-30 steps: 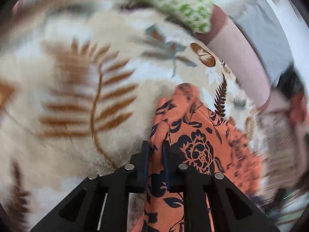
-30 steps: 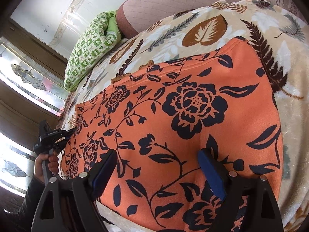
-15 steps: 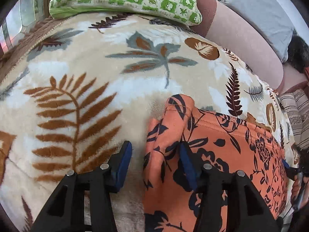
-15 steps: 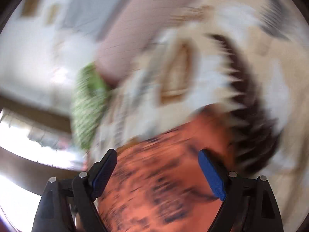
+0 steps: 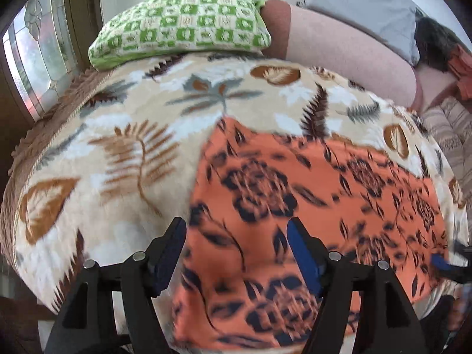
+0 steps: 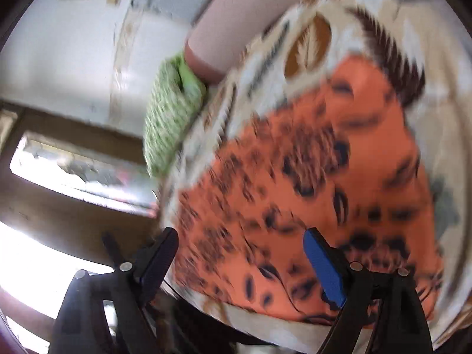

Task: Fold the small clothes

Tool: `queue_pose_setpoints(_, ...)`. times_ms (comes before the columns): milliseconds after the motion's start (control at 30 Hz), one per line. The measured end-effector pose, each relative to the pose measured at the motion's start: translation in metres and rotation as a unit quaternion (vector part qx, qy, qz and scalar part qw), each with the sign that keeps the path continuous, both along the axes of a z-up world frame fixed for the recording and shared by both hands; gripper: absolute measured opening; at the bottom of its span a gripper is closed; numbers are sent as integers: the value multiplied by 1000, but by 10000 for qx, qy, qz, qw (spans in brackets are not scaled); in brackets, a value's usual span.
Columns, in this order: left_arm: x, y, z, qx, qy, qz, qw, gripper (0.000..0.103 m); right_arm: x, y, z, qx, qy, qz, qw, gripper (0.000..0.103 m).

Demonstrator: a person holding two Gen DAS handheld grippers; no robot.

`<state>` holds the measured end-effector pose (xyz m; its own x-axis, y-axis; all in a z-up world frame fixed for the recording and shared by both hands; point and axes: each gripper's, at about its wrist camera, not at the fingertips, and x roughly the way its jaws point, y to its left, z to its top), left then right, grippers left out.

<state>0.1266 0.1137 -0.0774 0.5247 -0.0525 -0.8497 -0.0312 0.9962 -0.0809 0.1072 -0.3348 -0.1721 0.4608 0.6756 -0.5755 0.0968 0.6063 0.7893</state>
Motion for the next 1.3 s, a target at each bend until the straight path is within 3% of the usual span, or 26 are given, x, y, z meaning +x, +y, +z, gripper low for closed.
queue_pose_setpoints(67,-9,-4,-1,-42,146,-61,9999,71,-7,-3,-4,177,-22,-326,9993,87)
queue_pose_setpoints(167,-24,-10,2,6,98,-112,9999,72,-7,6,28,-130,-206,-204,9995,87)
queue_pose_setpoints(267,-32,-14,2,74,72,-137,9999,72,-4,8,45,-16,-546,-14,9985,88)
queue_pose_setpoints(333,-33,-15,-1,0,143,-120,9998,72,0,4,31,-113,-351,-129,9992,93)
queue_pose_setpoints(367,-32,-15,-4,11,215,-109,9997,72,2,-1,12,-307,-5,-235,9993,96)
queue_pose_setpoints(400,-33,-16,-6,50,255,-111,9996,72,4,-4,0,-195,215,-338,9990,94)
queue_pose_setpoints(467,-36,-17,-8,137,289,-142,9994,72,-1,-8,13,36,132,-482,9987,95)
queue_pose_setpoints(600,-35,-15,-17,151,382,-81,9991,72,6,-4,55,-106,-470,-304,9984,95)
queue_pose_setpoints(667,-34,-15,-25,220,482,-57,9986,72,19,-9,58,-59,-598,-365,9975,95)
queue_pose_setpoints(733,-33,-16,-33,336,552,-100,9979,72,40,-24,35,-302,-347,-659,9968,97)
queue_pose_setpoints(800,-33,-19,-37,478,617,-166,9968,73,56,-33,-3,-593,561,-862,9929,97)
queue_pose_setpoints(933,-41,-20,-23,401,382,-176,9983,73,59,-32,29,-314,34,-665,9973,97)
queue_pose_setpoints(1033,-37,-26,-9,227,103,-250,9994,73,50,-47,53,-616,-255,-821,9944,97)
queue_pose_setpoints(1133,-29,-38,-6,301,-32,-404,9987,77,33,-65,49,-678,-41,-1117,9914,97)
queue_pose_setpoints(1300,-21,-45,-23,179,201,-391,9989,77,-48,-78,27,246,314,-1508,9878,97)
